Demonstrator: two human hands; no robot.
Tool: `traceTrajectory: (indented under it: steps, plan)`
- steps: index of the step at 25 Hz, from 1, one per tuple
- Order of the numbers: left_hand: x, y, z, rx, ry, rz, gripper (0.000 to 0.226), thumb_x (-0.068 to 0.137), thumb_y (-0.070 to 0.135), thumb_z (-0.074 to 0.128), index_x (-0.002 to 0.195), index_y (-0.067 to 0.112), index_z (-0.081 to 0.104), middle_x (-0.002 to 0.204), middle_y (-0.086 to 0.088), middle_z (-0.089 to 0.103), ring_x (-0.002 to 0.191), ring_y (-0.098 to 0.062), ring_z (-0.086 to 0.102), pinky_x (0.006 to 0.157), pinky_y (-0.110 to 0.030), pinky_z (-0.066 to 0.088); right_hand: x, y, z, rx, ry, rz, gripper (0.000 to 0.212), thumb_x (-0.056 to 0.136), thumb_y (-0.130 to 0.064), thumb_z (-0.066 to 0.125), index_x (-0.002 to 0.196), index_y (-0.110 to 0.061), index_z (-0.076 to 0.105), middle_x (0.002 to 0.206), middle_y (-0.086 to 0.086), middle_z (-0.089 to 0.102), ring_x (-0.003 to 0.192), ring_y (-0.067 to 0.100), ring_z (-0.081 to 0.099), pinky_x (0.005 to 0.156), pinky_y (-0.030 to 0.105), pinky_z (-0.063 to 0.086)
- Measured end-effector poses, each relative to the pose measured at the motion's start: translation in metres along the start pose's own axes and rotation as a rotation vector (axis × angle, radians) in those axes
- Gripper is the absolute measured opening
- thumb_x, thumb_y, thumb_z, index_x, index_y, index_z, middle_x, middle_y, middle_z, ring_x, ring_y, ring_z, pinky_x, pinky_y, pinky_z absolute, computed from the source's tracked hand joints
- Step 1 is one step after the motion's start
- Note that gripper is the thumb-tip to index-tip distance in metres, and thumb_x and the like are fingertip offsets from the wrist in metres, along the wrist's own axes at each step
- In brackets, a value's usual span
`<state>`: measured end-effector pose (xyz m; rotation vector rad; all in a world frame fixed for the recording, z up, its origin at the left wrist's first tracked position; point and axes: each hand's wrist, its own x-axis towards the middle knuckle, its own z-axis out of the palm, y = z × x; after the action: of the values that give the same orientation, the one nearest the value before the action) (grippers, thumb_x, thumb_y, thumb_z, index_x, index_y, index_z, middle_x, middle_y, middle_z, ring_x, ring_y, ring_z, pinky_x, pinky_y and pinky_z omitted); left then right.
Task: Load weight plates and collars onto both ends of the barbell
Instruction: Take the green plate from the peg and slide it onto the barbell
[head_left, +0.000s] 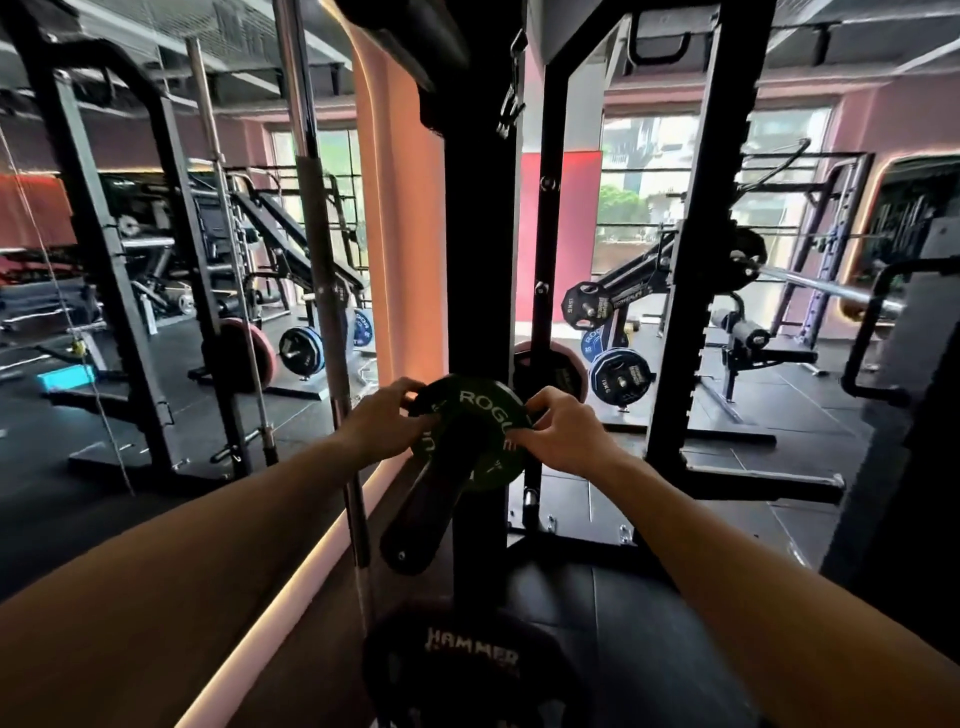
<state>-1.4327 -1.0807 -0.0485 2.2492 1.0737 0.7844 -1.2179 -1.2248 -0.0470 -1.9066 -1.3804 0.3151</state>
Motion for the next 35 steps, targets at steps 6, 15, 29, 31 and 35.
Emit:
traceTrajectory:
  steps: [6,15,29,31,35]
  plan:
    - [-0.032,-0.003,-0.01,0.022,-0.021,-0.002,0.043,0.088,0.048,0.071,0.117,0.022,0.055,0.1,0.001,0.067,0.085,-0.017,0.069,0.066,-0.03,0.055,-0.032,-0.021,0.01,-0.016,0.025,-0.06,0.033,0.085,-0.038,0.078,0.111,-0.019,0.069,0.083,-0.011,0.064,0.076,0.007,0.064,0.057,0.012,0.042]
    - [-0.19,0.014,-0.052,-0.145,-0.07,0.048,0.028,0.095,0.035,0.068,0.109,0.012,0.058,0.092,-0.004,0.067,0.083,-0.021,0.068,0.07,-0.037,0.057,-0.188,-0.086,0.023,0.156,-0.065,-0.11,0.032,0.095,-0.022,0.069,0.123,-0.011,0.061,0.114,0.009,0.07,0.109,0.024,0.067,0.095,0.042,0.056]
    - [-0.341,0.237,0.013,-0.384,-0.291,0.343,0.029,0.096,0.029,0.066,0.115,0.007,0.062,0.103,-0.018,0.073,0.09,-0.032,0.074,0.073,-0.05,0.063,-0.438,-0.076,-0.178,0.052,0.173,0.137,0.025,0.093,-0.025,0.072,0.112,-0.012,0.063,0.106,0.012,0.073,0.092,0.021,0.074,0.074,0.039,0.065]
    - [-0.364,0.288,0.046,-0.431,-0.37,0.387,0.032,0.097,0.028,0.066,0.118,0.005,0.06,0.104,-0.022,0.071,0.091,-0.039,0.073,0.073,-0.058,0.062,-0.486,-0.054,-0.219,0.002,0.254,0.179,0.026,0.093,-0.025,0.072,0.11,-0.008,0.063,0.106,0.016,0.072,0.093,0.026,0.074,0.077,0.045,0.064]
    - [-0.419,0.388,0.113,-0.481,-0.461,0.486,0.024,0.097,0.03,0.064,0.112,0.012,0.06,0.096,-0.012,0.071,0.087,-0.032,0.073,0.068,-0.051,0.063,-0.582,-0.009,-0.298,-0.101,0.38,0.241,0.021,0.092,-0.028,0.074,0.107,-0.015,0.065,0.101,0.006,0.072,0.091,0.021,0.074,0.075,0.043,0.064]
